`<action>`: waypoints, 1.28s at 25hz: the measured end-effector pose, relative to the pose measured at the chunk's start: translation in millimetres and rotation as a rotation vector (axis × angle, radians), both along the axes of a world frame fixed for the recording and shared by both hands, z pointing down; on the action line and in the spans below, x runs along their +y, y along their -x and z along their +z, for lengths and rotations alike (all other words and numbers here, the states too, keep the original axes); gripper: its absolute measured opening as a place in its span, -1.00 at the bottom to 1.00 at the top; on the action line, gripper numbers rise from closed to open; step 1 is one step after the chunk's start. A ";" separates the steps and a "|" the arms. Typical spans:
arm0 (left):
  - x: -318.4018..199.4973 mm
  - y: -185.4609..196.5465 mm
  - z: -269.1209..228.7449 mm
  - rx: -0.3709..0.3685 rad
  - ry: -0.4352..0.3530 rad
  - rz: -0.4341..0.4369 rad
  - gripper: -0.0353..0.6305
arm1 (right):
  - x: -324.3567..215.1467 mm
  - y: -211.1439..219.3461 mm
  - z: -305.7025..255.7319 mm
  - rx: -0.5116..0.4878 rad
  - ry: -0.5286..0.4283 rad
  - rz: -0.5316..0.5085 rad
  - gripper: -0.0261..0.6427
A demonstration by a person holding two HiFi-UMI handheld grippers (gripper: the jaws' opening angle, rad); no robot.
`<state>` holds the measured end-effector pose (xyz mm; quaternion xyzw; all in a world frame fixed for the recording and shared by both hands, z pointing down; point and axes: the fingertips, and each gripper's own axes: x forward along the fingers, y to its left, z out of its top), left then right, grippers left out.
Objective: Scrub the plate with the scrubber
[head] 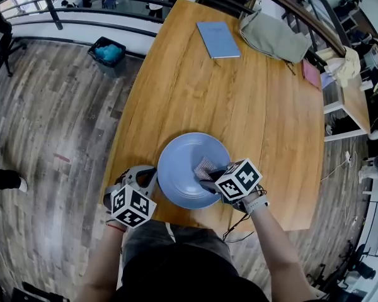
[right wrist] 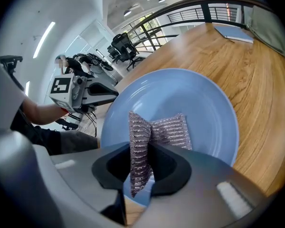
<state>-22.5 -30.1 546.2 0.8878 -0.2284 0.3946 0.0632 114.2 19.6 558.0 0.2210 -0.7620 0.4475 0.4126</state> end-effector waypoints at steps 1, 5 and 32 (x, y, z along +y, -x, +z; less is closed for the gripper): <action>0.2 -0.5 -0.2 0.002 -0.001 0.000 -0.91 | 6.0 4.5 -0.1 -0.007 0.010 -0.010 -0.66; -0.5 -1.8 0.2 0.009 -0.004 -0.005 -0.91 | 24.9 27.3 1.4 -0.036 0.054 -0.086 -0.66; 4.6 -2.2 -2.7 -0.124 -0.129 0.065 -0.91 | -67.8 68.0 -5.6 -0.138 -0.044 -0.095 -0.66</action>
